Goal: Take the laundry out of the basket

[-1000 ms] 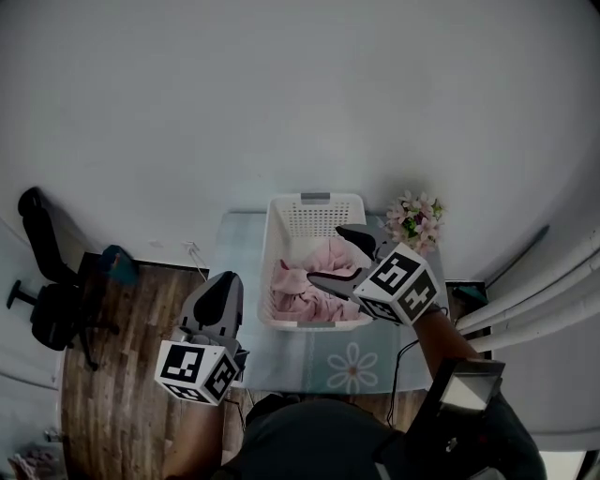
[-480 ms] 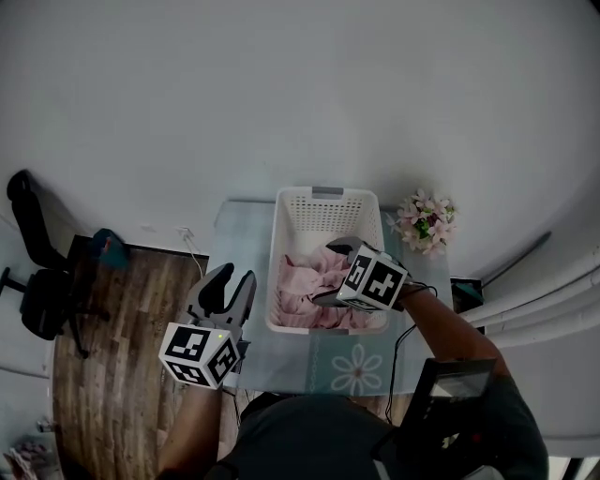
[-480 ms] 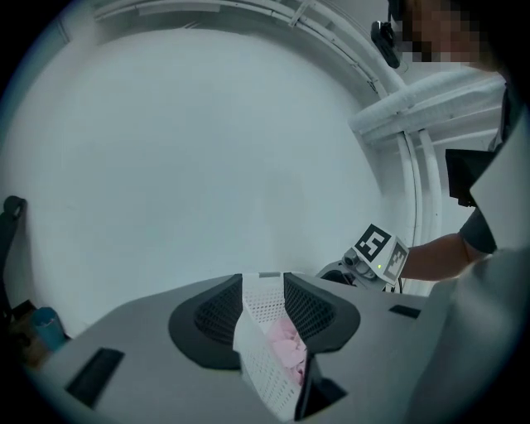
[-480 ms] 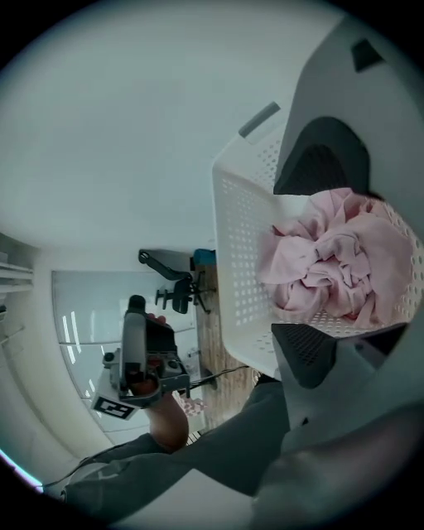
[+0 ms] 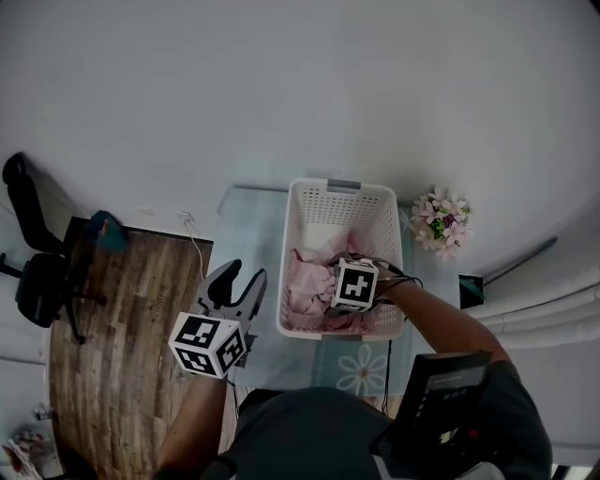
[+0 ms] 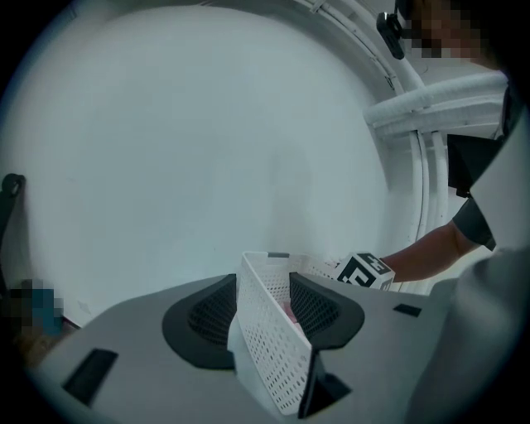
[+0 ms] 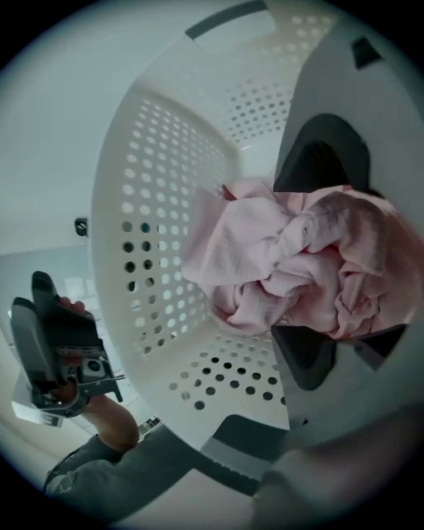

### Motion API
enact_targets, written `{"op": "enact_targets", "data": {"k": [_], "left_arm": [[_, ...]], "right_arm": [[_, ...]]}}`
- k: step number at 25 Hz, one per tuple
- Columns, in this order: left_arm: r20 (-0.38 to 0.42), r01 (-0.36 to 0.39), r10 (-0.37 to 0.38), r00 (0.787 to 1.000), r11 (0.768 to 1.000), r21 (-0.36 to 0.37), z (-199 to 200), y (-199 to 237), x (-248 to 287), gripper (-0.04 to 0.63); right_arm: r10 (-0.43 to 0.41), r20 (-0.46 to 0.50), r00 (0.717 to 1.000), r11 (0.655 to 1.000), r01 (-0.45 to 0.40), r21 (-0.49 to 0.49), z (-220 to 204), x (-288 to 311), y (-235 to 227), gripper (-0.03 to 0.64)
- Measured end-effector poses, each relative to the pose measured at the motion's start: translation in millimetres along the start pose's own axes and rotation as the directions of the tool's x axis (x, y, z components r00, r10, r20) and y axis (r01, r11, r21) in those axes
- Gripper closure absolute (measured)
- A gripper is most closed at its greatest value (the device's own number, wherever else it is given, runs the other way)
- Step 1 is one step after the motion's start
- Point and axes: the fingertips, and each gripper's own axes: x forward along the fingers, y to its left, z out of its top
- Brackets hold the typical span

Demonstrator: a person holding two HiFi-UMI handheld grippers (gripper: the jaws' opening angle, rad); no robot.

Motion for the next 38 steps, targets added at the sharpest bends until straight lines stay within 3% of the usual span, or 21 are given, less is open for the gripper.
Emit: {"op": "enact_targets", "data": {"k": [6,14,19,25,31,38], "left_arm": [[-0.022,0.015,-0.015,1.000,1.000,-0.024,-9,7,11,0.406],[-0.032,0.015,-0.017,0.999,0.998,-0.063,-14,19,20,0.407],[-0.043,0.026,-0.030,0.999,0.996,-0.084,-20,23,25,0.407],[0.035,0.007,-0.003,0.999,0.992,-0.127,-10,28,22,0.407],[0.018,0.029,-0.027,0.999,0.992,-0.122,-13,23,19,0.408],[0.048,0.039,-0.034,0.998,0.993,-0.115,-6,15,8,0.439]], "right_arm": [[0.049,-0.130,0.990,0.998,-0.052,-0.022,-21,47,-1,0.135],[0.094,-0.194,0.977,0.995,-0.099,-0.015,-32,76,0,0.135],[0.078,-0.224,0.971,0.995,-0.089,-0.039,-36,90,-2,0.137],[0.032,-0.235,0.971,0.997,-0.046,-0.055,-37,93,-6,0.137],[0.014,-0.240,0.971,0.997,-0.030,-0.065,-37,93,-7,0.140],[-0.028,-0.227,0.973,0.995,0.006,-0.098,-36,90,-4,0.233]]}}
